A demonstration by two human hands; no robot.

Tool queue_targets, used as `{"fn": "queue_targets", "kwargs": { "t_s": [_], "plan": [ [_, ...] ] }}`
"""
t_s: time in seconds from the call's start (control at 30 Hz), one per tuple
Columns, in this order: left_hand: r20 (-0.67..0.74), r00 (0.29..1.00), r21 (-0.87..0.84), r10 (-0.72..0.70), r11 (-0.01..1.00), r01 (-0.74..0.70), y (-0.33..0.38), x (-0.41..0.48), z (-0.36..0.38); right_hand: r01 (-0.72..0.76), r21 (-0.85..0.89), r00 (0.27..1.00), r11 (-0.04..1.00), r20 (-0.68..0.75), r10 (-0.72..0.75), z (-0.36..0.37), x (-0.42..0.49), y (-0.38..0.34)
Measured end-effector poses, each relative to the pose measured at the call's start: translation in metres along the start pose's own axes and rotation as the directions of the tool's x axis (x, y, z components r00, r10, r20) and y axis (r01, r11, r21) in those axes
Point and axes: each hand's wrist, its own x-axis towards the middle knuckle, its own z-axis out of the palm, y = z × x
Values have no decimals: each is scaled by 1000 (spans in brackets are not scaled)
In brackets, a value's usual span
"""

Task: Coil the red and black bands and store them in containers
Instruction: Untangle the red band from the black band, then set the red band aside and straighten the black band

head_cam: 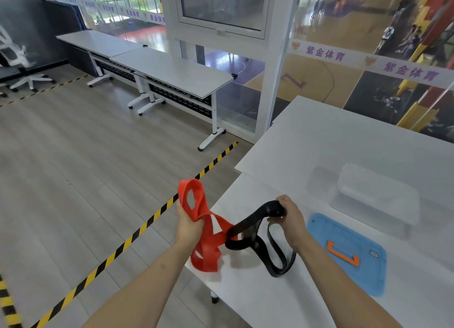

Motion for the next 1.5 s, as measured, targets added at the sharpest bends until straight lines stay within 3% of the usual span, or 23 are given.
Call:
{"fn": "queue_targets", "kwargs": {
  "t_s": [0.17,0.23,0.3,0.37,0.53,0.67,0.83,0.97,1.1,1.27,1.5],
  "plan": [
    [-81,994,-93,-73,994,65,-1,6,-9,-29,-35,999,999,-41,28,-8,10,16],
    [-106,993,-82,-41,996,32,2,6,-13,-25,-187,998,982,-66,13,-12,14,29],
    [-132,991,-57,-7,998,-1,9,3,-13,3,-497,1000,868,-1,-4,-14,14,46],
    [-162,986,-44,39,998,-46,19,-1,-12,55,-701,997,711,75,-4,-11,12,68],
    [-115,983,-90,143,984,-154,36,-1,-9,147,-868,968,474,224,111,-12,11,124],
    [-63,981,-114,181,976,-187,33,-5,-9,184,-924,941,335,265,212,-16,2,153],
    [13,981,-138,192,972,-188,26,-9,-6,102,-864,957,494,220,188,-17,-7,151],
    [88,966,-159,242,961,-226,28,-16,8,-34,-682,995,731,46,90,-20,-14,116],
    [203,936,-189,289,949,-252,30,-36,37,-16,-484,991,875,-126,-52,-32,-39,79],
    [431,846,-201,313,948,-248,26,-77,100,8,-280,950,960,-298,-95,-65,-90,69],
    [649,723,-226,238,967,-115,-3,-160,191,-115,-188,855,975,-519,0,-137,-182,91]
  ]
}}
